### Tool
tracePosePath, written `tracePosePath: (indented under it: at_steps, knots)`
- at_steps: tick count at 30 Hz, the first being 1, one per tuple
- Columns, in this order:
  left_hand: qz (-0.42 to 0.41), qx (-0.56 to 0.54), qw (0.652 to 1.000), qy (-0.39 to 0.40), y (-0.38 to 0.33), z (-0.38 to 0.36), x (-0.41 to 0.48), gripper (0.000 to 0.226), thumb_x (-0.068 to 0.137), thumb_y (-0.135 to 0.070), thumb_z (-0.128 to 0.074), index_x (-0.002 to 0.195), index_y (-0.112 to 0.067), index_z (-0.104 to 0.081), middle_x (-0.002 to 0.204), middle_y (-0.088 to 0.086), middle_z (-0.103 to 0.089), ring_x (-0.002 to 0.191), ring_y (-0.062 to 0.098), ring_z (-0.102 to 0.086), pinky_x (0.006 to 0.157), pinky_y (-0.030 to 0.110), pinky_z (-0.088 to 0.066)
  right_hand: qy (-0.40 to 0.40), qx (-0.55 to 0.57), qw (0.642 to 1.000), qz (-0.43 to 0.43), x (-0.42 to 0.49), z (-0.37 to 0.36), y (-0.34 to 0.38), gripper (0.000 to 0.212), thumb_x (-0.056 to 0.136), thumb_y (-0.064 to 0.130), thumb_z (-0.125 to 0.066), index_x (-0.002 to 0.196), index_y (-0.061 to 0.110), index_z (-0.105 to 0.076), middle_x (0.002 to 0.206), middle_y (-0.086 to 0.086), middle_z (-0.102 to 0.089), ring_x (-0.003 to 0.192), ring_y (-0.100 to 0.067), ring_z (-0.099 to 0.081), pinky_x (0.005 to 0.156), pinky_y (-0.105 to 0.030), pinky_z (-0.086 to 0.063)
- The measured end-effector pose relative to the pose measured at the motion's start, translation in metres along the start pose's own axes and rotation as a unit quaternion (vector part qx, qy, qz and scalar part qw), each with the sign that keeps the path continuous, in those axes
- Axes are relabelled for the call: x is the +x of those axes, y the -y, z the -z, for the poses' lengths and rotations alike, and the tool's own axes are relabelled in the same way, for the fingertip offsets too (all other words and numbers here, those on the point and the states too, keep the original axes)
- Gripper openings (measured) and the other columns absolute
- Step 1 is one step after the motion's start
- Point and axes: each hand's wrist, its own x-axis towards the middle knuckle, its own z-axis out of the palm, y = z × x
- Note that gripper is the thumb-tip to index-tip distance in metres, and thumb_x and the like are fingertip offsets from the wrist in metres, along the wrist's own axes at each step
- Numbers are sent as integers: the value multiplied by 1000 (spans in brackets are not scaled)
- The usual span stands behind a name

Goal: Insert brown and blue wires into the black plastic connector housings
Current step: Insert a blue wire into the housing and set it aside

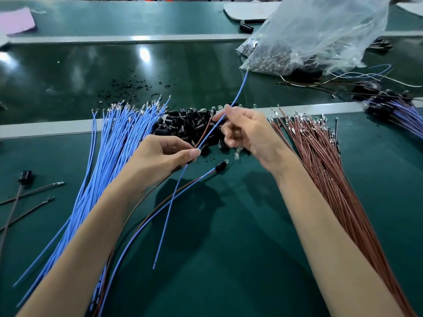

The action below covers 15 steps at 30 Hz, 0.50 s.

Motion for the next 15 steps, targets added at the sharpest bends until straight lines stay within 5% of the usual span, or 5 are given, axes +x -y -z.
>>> tracePosePath:
  at_steps: [3,7,12,15]
  knots:
    - [-12,-8,1000,-2,-1,-1,0,27,67,-39,-73,82,-16,-74,66,-5,-70,62,1,-61,64,8,-47,-31,-24,999,23,2,-6,-4,24,98,11,-52,74,8,-58,52,3,-50,42,-8,-44,44,-16,-36]
    - [-22,-4,1000,-6,1,-1,1,13,75,-29,-74,81,-18,-73,66,-6,-70,62,1,-59,60,9,-44,96,-128,987,-33,-3,-17,-9,14,93,11,-61,79,12,-64,59,4,-64,47,-5,-54,46,-14,-42]
    - [-22,-4,1000,-10,4,1,2,14,77,-29,-74,82,-16,-74,68,0,-71,63,3,-60,62,12,-45,-28,-9,1000,-2,2,-9,-5,19,94,13,-59,75,13,-58,58,3,-61,45,-5,-50,42,-13,-37]
    - [-35,5,999,-12,4,-1,2,13,78,-24,-74,83,-13,-74,65,-2,-70,59,1,-59,58,8,-43,0,-31,1000,-6,1,-9,-8,17,91,9,-62,75,12,-58,57,4,-64,45,-5,-52,43,-12,-39]
